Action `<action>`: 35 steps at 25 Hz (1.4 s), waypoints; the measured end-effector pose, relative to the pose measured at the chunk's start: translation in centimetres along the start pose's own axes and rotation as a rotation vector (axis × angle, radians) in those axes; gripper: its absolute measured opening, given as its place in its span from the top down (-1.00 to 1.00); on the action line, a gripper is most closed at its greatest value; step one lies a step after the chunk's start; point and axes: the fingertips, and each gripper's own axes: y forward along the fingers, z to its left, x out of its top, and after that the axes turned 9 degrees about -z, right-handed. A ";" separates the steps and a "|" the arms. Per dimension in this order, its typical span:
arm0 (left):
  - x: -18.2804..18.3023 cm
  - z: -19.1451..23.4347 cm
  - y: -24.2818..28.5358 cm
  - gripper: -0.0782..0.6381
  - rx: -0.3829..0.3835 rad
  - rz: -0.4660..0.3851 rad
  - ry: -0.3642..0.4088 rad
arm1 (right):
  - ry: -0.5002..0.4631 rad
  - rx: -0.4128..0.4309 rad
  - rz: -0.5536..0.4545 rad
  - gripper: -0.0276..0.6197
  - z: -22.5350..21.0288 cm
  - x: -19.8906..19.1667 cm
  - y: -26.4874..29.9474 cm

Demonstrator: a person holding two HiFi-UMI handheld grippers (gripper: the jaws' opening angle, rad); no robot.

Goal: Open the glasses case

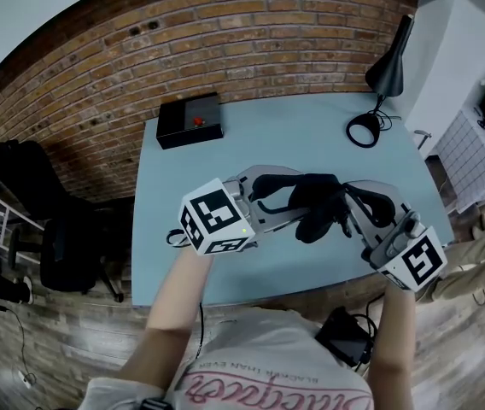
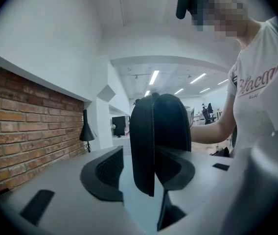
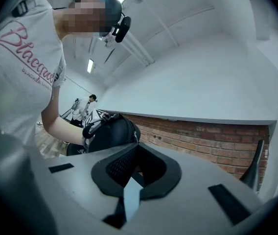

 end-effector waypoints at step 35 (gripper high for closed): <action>-1.1 9.0 -2.4 0.65 0.763 0.116 -0.082 | 0.198 -0.447 0.258 0.29 2.2 -6.0 4.4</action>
